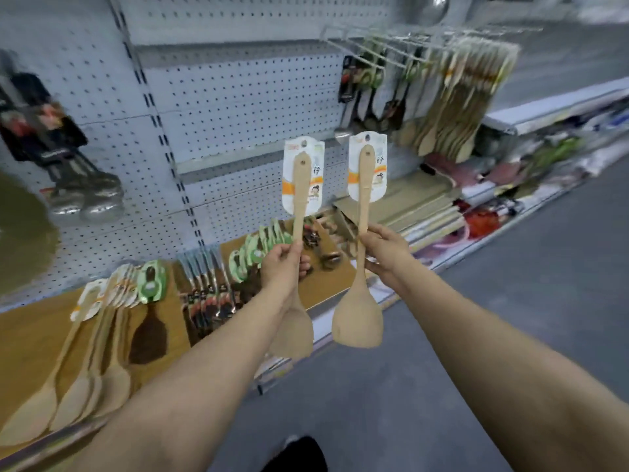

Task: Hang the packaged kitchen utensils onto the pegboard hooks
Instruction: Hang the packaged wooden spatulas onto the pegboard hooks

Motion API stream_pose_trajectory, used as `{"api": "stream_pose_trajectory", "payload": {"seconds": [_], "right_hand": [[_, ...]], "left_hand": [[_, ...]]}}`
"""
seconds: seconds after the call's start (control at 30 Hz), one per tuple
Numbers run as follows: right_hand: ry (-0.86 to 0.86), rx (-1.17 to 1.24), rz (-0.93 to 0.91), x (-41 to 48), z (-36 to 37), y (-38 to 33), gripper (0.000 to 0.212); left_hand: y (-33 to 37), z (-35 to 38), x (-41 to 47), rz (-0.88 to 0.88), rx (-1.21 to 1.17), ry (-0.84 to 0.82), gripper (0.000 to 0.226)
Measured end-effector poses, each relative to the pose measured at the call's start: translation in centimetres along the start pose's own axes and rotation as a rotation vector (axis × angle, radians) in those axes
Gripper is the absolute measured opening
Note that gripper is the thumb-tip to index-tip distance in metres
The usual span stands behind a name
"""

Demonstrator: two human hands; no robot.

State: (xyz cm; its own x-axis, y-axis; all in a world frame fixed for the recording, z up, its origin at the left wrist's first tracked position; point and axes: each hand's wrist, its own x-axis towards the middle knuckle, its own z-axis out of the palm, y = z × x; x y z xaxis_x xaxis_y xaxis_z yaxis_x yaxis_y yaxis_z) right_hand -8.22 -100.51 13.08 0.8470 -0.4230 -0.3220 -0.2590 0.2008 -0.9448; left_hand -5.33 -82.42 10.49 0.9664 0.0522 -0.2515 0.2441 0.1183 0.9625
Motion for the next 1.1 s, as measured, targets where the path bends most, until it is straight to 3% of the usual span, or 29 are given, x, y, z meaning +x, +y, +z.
{"api": "stream_pose_trajectory", "payload": {"seconds": [0.23, 0.5, 0.63, 0.77, 1.1], "right_hand": [[0.076, 0.055, -0.066, 8.2, -11.3, -6.9, 0.006], [0.132, 0.086, -0.117, 20.8, -23.8, -16.1, 0.017], [0.150, 0.103, -0.087, 26.6, -29.0, -17.9, 0.010], [0.142, 0.088, -0.108, 33.4, -33.2, -19.2, 0.017], [-0.075, 0.021, -0.120, 47.5, -41.3, -24.3, 0.014]], "left_hand": [[2.5, 16.6, 3.9, 0.049, -0.061, -0.149, 0.015], [4.8, 34.9, 9.8, 0.038, -0.127, -0.207, 0.009], [5.7, 41.7, 11.6, 0.048, -0.075, -0.191, 0.011], [6.0, 47.7, 13.7, 0.072, -0.037, -0.144, 0.014], [5.0, 62.2, 14.8, 0.074, -0.151, 0.040, 0.010]]}}
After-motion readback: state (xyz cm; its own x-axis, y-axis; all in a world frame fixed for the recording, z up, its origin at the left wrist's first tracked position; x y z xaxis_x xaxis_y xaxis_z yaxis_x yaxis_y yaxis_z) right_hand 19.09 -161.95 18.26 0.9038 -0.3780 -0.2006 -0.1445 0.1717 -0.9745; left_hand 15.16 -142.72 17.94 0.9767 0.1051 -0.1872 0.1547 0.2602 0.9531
